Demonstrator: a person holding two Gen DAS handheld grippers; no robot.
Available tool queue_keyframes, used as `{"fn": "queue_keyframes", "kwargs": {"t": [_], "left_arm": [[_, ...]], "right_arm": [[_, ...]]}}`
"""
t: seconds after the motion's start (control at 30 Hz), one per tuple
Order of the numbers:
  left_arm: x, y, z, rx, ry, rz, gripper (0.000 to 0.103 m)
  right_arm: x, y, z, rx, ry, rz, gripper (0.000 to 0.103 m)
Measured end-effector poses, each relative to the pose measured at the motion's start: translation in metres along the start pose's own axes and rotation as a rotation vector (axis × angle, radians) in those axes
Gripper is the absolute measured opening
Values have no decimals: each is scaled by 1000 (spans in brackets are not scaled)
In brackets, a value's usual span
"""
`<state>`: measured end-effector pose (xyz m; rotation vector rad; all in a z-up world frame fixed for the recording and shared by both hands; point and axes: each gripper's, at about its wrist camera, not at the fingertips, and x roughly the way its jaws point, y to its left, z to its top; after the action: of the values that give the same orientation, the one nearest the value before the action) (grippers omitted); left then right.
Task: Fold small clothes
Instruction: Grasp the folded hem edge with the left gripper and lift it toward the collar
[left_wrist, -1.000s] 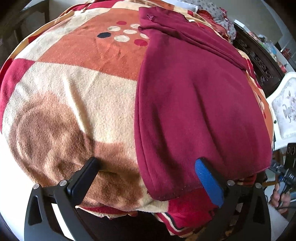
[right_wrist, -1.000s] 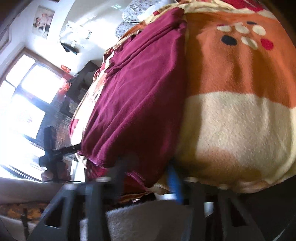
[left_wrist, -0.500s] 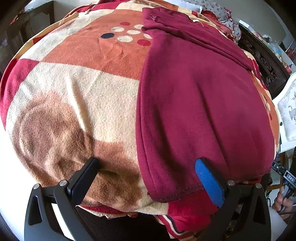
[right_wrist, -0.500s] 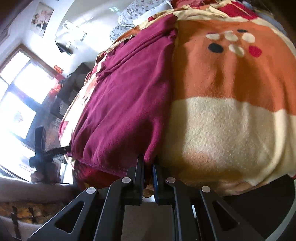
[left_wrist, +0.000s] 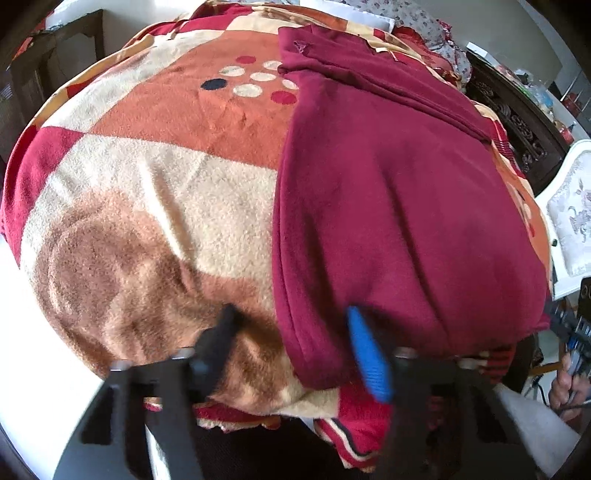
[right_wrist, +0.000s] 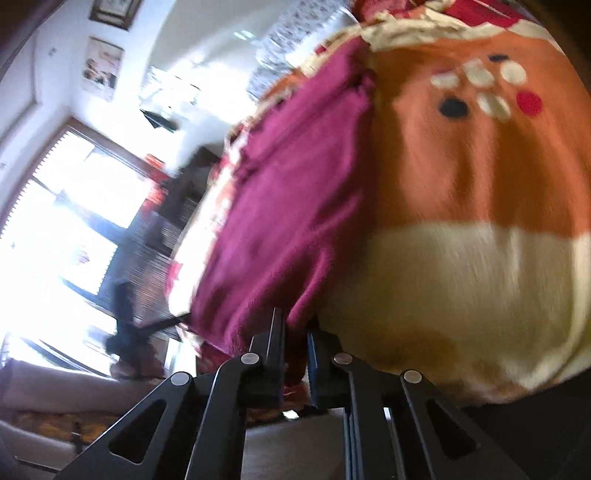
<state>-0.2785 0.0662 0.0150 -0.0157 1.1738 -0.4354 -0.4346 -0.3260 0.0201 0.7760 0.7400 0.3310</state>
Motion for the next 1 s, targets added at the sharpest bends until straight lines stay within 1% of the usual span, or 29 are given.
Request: {"fn": "queue_keyframes", "kwargs": {"t": [0.03, 0.07, 0.1, 0.13, 0.27, 0.37, 0.43, 0.5, 0.57, 0.63, 0.67, 0.7, 0.77, 0.8, 0.83, 0.93, 1.0], "left_arm": [[-3, 1, 1, 5, 6, -7, 38], [-6, 1, 3, 8, 15, -29, 16], [-10, 1, 4, 4, 27, -62, 8], [-15, 1, 7, 6, 30, -96, 8], [-31, -11, 18, 60, 3, -113, 7], [-42, -15, 30, 71, -13, -165, 7], [-52, -15, 46, 71, -48, -186, 7], [-58, -16, 63, 75, -83, -189, 7], [-64, -20, 89, 89, -136, -188, 7], [-69, -25, 118, 97, -188, -180, 7], [-69, -27, 134, 98, -213, -173, 7], [-68, -28, 154, 94, -239, -166, 7], [-60, -29, 189, 72, -267, -167, 7], [-57, -30, 206, 62, -280, -165, 7], [-52, -31, 223, 59, -293, -156, 7], [-29, -34, 269, 34, -310, -133, 7], [-9, -37, 298, 29, -316, -98, 7]], "right_arm": [[-1, 2, 3, -6, -9, 11, 11], [-2, 6, 7, -15, -23, 23, 11], [-3, 11, 13, -30, -36, 35, 11], [-3, 16, 19, -49, -45, 42, 11], [1, 30, 37, -86, -75, 64, 11], [3, 38, 54, -118, -98, 70, 10], [5, 42, 72, -132, -126, 72, 10], [6, 46, 96, -152, -159, 65, 10], [10, 51, 118, -166, -189, 62, 10], [20, 53, 148, -172, -218, 56, 10], [22, 55, 158, -179, -224, 46, 10], [30, 54, 174, -184, -235, 20, 10], [40, 49, 201, -166, -245, 3, 10], [49, 45, 217, -166, -247, -27, 10], [59, 40, 232, -156, -249, -59, 10], [85, 24, 268, -132, -248, -115, 10], [99, 11, 288, -101, -250, -128, 9]]}}
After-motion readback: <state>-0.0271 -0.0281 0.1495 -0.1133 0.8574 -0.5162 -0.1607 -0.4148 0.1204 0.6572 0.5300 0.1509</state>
